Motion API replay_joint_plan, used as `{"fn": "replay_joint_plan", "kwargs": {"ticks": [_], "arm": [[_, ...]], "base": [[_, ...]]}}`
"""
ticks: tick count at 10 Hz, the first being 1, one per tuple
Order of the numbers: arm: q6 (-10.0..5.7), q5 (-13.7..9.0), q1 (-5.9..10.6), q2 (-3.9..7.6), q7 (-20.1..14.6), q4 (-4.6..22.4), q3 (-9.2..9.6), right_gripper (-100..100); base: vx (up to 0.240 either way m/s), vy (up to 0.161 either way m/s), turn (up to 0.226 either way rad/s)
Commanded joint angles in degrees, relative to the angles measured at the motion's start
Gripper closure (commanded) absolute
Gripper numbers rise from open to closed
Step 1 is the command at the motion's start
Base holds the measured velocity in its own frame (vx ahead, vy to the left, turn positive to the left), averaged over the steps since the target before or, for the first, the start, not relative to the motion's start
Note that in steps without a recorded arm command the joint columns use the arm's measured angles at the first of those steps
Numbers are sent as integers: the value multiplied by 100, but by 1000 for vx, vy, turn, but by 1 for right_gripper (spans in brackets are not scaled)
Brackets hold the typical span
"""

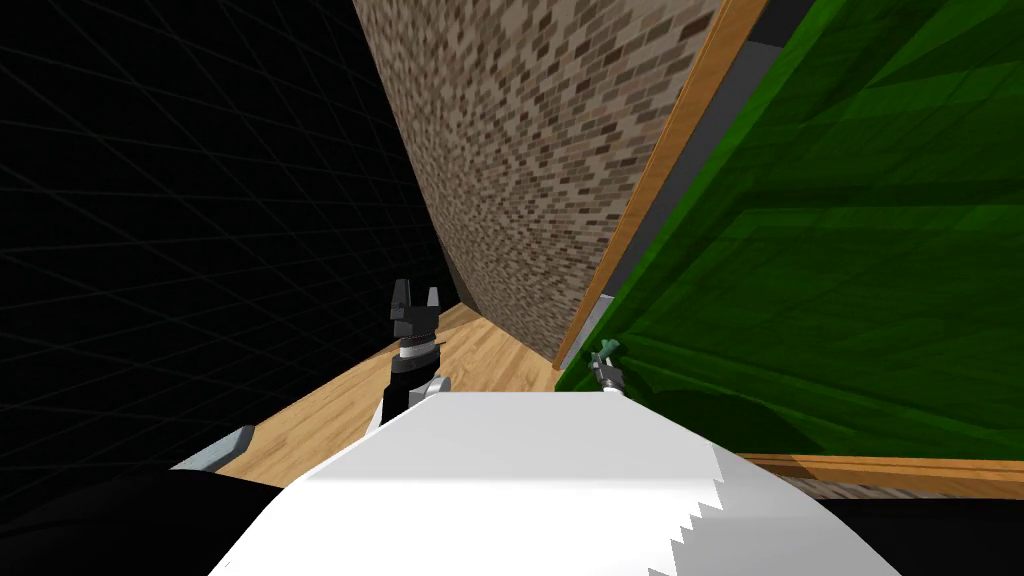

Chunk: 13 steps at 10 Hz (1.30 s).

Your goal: Pull the door open

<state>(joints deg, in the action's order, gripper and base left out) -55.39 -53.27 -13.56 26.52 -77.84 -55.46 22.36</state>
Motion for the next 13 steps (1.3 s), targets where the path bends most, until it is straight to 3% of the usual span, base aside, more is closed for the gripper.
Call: {"fn": "replay_joint_plan", "kwargs": {"ticks": [1, 5, 6, 13], "arm": [[-32, 58, -71, 73, -75, -45, 125, 100], [-136, 207, -180, 240, -253, -158, 418, 100], [-120, 183, -169, 221, -214, -172, 367, 100], [-512, 448, -361, 584, -683, -127, 866, 100]], "base": [[-196, -22, 66], [-218, -6, 67], [-85, -1, 17], [-223, -25, 116]]}}
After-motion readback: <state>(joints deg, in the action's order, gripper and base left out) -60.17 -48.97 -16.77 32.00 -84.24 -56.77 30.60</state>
